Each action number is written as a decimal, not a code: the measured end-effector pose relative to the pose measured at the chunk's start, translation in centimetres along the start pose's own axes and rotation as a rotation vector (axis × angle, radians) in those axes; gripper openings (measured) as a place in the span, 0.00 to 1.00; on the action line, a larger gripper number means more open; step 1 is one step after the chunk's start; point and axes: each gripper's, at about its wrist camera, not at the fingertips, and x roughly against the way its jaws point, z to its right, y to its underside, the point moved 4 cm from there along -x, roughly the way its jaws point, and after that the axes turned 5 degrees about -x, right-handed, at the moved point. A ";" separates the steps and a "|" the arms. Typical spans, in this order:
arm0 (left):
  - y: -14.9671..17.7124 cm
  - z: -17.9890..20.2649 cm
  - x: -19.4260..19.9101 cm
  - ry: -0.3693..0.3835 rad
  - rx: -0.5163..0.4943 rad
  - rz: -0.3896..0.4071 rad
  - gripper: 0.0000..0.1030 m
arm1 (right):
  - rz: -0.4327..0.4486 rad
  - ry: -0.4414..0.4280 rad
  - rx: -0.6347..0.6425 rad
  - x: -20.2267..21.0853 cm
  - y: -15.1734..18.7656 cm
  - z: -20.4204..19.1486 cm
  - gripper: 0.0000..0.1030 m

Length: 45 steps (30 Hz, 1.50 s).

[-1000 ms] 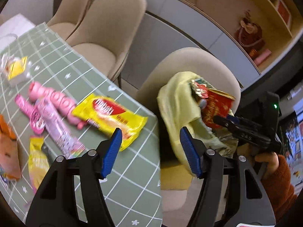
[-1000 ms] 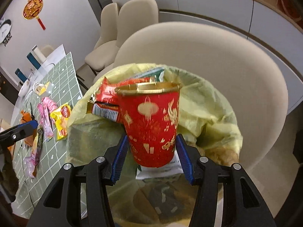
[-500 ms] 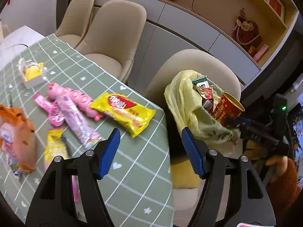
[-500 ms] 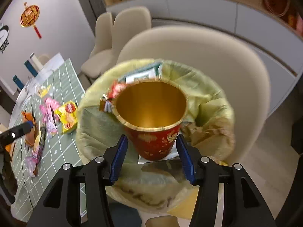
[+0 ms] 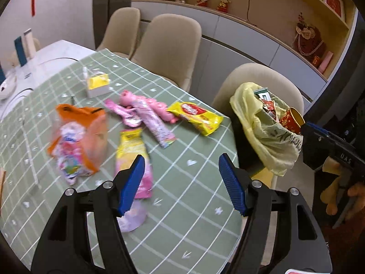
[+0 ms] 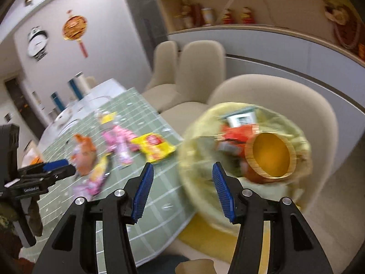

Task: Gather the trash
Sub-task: 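Reach the right tool to the orange-and-pink candy bag and grasp it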

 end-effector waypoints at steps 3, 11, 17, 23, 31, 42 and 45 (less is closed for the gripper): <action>1.2 -2.1 1.0 0.007 0.044 0.005 0.62 | -0.003 -0.020 0.043 -0.8 0.7 -2.5 0.49; 5.3 -11.7 0.6 -0.063 0.255 0.011 0.62 | -0.084 -0.030 0.112 -2.9 4.2 -5.9 0.49; 5.5 -18.4 0.5 -0.116 0.364 0.087 0.62 | -0.137 0.005 0.094 -4.5 5.6 -5.5 0.50; 4.8 -21.1 0.0 -0.150 0.378 0.086 0.62 | -0.133 0.043 0.115 -5.8 5.4 -6.4 0.49; 6.5 -20.0 0.0 -0.147 0.364 0.050 0.62 | -0.187 -0.178 0.273 -11.2 3.9 -14.5 0.49; 11.5 -20.9 3.5 -0.192 0.487 0.049 0.62 | -0.181 -0.416 0.514 -19.5 1.6 -29.6 0.50; 12.4 -21.0 4.2 -0.194 0.506 0.047 0.62 | -0.216 -0.359 0.545 -23.2 1.7 -31.1 0.50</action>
